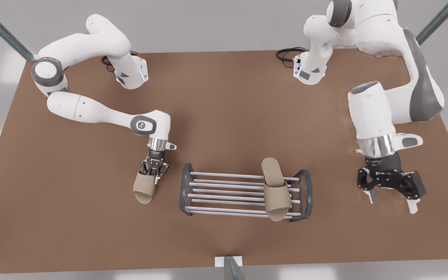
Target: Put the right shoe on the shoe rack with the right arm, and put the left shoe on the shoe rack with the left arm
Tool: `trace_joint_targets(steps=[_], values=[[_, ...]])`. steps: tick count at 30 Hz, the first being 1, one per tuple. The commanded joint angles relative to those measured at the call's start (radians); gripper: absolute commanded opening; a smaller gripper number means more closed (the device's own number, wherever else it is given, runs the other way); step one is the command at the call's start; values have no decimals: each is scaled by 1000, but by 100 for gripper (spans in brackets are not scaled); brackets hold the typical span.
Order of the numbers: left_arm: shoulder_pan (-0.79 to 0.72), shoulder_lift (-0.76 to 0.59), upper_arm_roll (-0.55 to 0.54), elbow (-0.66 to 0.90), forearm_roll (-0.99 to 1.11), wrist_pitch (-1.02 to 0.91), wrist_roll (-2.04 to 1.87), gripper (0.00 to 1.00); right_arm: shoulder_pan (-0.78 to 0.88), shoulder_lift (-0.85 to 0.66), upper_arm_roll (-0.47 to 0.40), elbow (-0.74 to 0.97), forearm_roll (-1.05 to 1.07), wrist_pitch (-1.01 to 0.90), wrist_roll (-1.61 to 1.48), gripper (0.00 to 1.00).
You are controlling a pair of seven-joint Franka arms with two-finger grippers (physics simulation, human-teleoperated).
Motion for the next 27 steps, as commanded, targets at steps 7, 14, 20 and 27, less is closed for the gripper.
trace_joint_targets(steps=[7,14,20,27], values=[[-1,-56,131,-43,-820,-835,3099,100,-14,-14,21,-13,-4,-1,-6,26],[-9,-16,129,-42,-818,-880,3099,100,-27,-49,74,-19,-4,1,-92,21],[-12,-11,124,-39,-809,-883,3102,100,-60,-91,197,-19,6,111,-293,21],[30,-20,34,-34,-724,-883,3106,100,-171,-173,335,-17,39,341,-469,21]])
